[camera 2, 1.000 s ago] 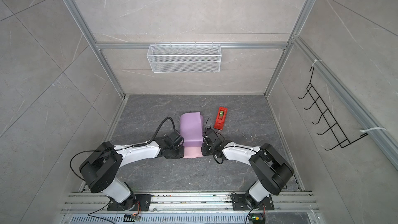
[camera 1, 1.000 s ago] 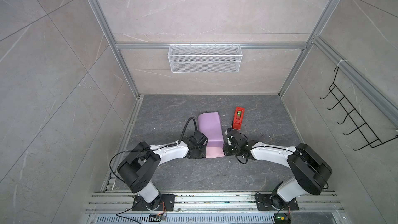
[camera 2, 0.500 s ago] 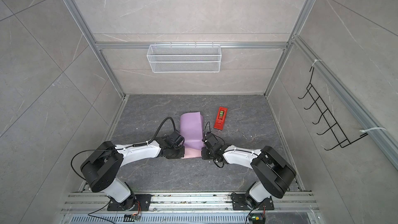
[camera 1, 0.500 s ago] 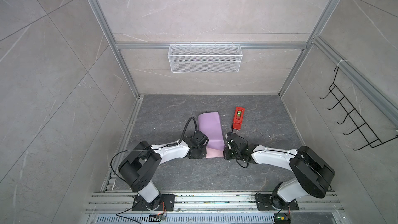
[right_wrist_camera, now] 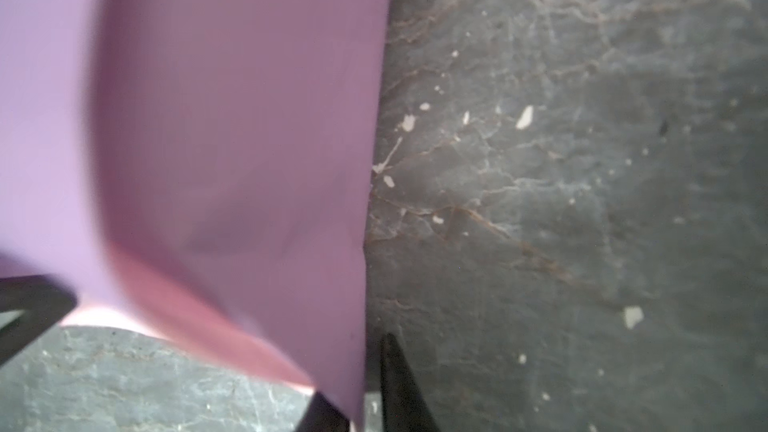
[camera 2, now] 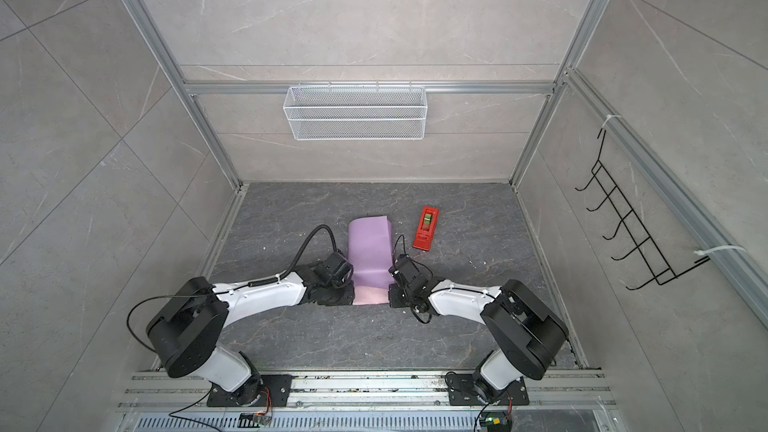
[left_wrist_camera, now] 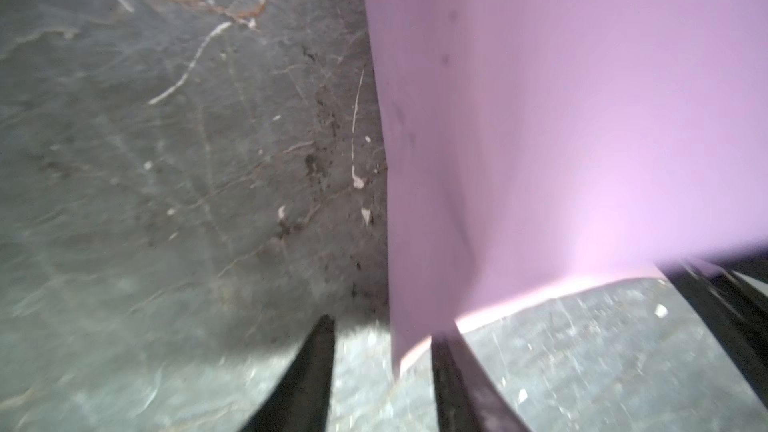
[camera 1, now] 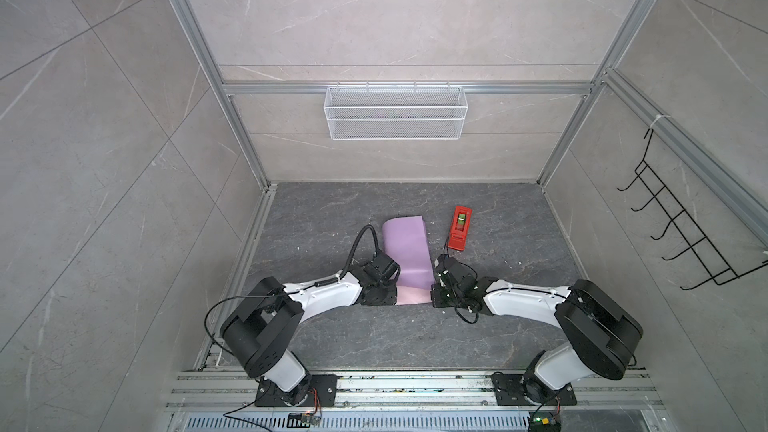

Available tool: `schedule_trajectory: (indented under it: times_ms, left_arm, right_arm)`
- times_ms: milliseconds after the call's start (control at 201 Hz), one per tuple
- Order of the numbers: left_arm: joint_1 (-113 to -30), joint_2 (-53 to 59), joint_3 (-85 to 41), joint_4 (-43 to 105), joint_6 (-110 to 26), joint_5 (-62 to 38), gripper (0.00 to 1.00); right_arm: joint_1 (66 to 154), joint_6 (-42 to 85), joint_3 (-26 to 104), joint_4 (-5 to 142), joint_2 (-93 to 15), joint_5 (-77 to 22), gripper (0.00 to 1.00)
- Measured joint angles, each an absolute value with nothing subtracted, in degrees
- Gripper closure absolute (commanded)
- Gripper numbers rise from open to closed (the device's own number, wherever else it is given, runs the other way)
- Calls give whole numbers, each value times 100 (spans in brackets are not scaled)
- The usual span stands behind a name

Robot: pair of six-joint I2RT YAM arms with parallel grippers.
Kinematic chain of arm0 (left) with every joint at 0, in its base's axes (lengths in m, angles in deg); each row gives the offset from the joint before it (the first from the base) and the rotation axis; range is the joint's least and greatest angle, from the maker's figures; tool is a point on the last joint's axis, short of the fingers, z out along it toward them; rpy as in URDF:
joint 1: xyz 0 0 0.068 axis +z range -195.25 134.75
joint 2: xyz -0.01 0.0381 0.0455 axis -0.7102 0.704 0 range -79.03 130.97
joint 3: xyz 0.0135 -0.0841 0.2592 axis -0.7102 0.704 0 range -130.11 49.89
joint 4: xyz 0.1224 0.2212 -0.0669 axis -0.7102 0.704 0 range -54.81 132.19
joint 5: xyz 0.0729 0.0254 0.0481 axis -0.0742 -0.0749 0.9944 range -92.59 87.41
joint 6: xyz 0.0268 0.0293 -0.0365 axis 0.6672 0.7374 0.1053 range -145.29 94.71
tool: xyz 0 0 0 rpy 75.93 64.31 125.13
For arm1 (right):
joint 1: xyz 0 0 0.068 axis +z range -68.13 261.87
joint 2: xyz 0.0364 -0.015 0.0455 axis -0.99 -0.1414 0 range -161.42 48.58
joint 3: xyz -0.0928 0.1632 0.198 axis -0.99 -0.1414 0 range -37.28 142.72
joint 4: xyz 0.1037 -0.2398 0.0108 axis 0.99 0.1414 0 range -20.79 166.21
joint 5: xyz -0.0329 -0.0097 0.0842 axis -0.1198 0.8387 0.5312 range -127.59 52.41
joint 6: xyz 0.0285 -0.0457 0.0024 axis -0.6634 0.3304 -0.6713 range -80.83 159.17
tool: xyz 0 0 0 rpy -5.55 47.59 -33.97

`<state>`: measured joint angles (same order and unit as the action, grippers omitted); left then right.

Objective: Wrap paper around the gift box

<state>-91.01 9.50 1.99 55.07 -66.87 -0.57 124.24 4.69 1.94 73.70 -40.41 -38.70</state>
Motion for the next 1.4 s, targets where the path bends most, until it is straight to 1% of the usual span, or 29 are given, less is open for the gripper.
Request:
schedule_trajectory:
  times_ms: [95, 174, 224, 294, 408, 508, 662, 856, 1105, 1399]
  left_arm:
    - [-9101, 498, 219, 5671, -6453, 41, 41]
    - [-9101, 120, 186, 5750, -6130, 194, 31]
    - [-9101, -62, 136, 5780, -5852, 306, 23]
    - [-9101, -239, 27, 5758, -5419, 413, 18]
    - [-9096, -304, -212, 5527, -4480, 476, 18]
    - [-9096, -219, -352, 5188, -3448, 325, 19]
    - [-9096, 185, -426, 4742, -1824, -118, 17]
    - [-9096, 784, -629, 4705, -353, -479, 16]
    - [-9094, 1475, -1232, 4709, 622, -562, 23]
    - [-9085, 1829, -1276, 4714, 1107, -433, 27]
  right_arm:
    - [12424, 500, 173, 7432, -3928, -3870, 67]
    - [12424, 557, 144, 7512, -3775, -3870, 64]
    - [12424, 574, 120, 7547, -3665, -3868, 62]
    - [12424, 596, 79, 7576, -3534, -3846, 61]
    - [12424, 622, -15, 7639, -3340, -3806, 59]
    - [12424, 642, -88, 7707, -3202, -3774, 58]
    - [12424, 668, -177, 7845, -2992, -3736, 57]
    - [12335, 729, -232, 8002, -2693, -3739, 56]
    - [12252, 749, -295, 8039, -2673, -3739, 55]
    - [12193, 749, -297, 8113, -2634, -3736, 53]
